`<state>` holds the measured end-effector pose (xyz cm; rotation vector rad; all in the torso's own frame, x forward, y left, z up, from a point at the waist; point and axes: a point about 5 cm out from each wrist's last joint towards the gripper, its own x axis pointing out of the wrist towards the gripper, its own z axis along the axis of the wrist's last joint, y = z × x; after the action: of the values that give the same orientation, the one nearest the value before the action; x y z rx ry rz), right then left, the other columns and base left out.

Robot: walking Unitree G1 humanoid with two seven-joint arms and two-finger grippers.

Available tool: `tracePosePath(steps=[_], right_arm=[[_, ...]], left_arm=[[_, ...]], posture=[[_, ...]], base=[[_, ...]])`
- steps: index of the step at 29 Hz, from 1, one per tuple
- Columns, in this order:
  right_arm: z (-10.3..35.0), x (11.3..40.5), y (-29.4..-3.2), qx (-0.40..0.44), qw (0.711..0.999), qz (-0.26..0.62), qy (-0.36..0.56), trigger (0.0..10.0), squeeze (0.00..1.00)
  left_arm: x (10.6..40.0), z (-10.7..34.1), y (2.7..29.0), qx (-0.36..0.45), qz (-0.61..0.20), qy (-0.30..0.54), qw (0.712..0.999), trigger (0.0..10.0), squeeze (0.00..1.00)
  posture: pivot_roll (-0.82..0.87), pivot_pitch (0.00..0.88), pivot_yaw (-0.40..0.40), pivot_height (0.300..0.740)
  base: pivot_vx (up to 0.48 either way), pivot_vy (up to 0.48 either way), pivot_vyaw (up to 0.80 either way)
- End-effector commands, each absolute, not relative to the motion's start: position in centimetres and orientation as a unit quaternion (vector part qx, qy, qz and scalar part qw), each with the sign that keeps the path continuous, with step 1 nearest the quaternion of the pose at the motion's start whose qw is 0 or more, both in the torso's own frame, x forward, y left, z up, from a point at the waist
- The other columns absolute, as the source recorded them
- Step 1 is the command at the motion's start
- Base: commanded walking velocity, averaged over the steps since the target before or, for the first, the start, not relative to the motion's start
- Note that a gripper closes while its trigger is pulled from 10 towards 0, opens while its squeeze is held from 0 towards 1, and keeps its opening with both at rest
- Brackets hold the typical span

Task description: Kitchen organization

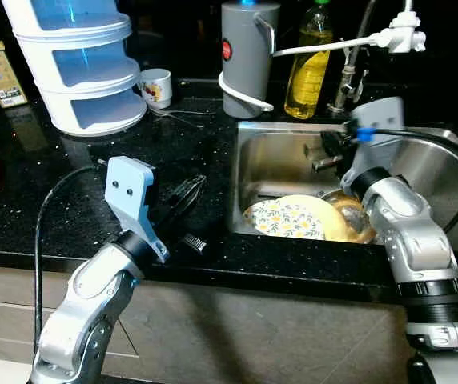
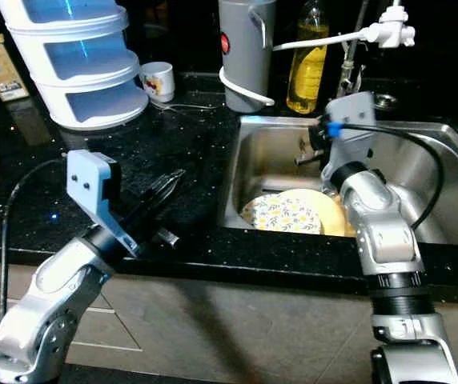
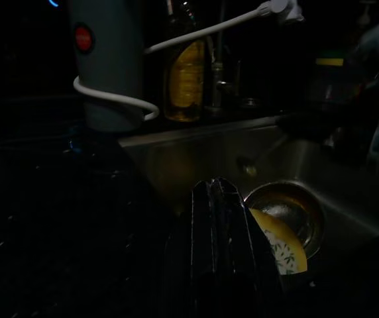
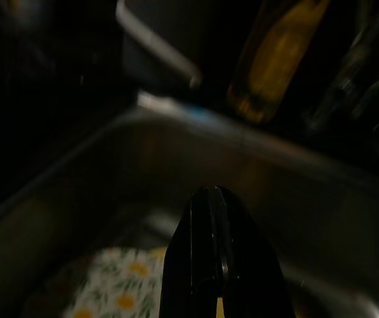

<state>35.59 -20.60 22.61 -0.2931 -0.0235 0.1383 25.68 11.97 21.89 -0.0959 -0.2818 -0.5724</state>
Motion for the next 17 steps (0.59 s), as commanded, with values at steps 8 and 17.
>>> tracePosePath(steps=[8,17], right_arm=[[21.4,35.8,-20.0,-0.174,0.980,0.083,0.053,10.0,0.00],[19.9,35.4,-19.8,-0.200,0.970,0.088,0.109,10.0,1.00]], left_arm=[[25.8,21.7,11.9,-0.045,-0.280,-0.136,0.949,10.0,0.00],[25.8,21.5,11.9,-0.044,-0.282,-0.131,0.949,10.0,0.00]], posture=[[0.03,0.000,-0.042,0.740],[0.03,0.000,-0.040,0.740]], base=[[0.000,0.000,0.00],[0.000,0.000,0.00]])
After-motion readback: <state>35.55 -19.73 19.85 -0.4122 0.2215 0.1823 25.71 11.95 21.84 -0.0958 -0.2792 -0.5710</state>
